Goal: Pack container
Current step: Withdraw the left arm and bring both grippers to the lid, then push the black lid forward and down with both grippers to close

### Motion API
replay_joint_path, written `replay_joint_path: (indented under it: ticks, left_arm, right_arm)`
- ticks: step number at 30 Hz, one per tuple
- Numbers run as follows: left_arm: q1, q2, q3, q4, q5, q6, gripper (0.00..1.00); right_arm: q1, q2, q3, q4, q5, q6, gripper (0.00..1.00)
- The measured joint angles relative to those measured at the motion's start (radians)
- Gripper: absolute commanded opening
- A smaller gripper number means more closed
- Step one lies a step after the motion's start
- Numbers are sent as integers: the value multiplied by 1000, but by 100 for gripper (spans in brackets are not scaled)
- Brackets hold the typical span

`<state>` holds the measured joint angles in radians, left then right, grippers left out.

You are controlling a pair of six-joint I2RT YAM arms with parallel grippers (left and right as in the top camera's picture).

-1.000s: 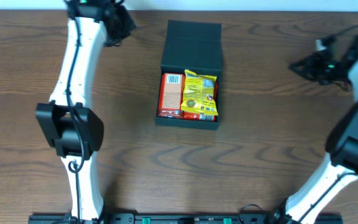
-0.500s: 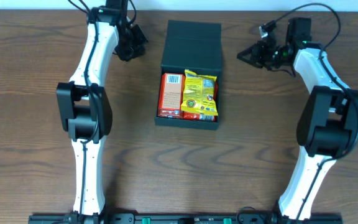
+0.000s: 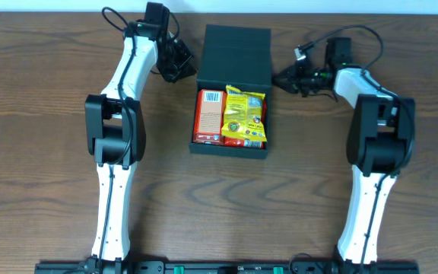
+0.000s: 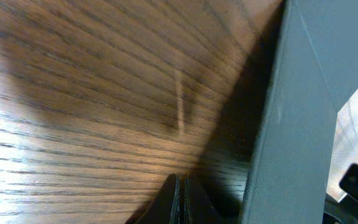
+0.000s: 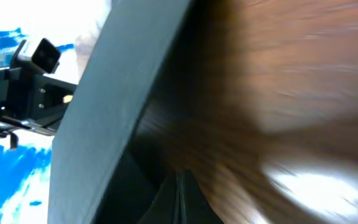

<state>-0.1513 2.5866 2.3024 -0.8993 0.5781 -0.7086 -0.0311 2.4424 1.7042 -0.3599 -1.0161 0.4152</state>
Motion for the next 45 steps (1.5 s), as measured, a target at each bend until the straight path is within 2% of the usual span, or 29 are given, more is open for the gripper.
replay_joint_path:
  ticks: [13, 28, 35, 45]
  left_arm:
    - [-6, 0, 0, 10, 21, -3, 6]
    - [-1, 0, 0, 40, 101, -2, 6]
    - [11, 0, 0, 100, 204, -3, 6]
    - [68, 0, 0, 293, 475, -2, 6]
  right_arm:
    - [42, 9, 0, 150, -105, 80, 2]
    - [13, 11, 0, 334, -390, 86, 2]
    - [3, 11, 0, 355, -462, 86, 2]
    - [2, 11, 0, 364, -481, 90, 2]
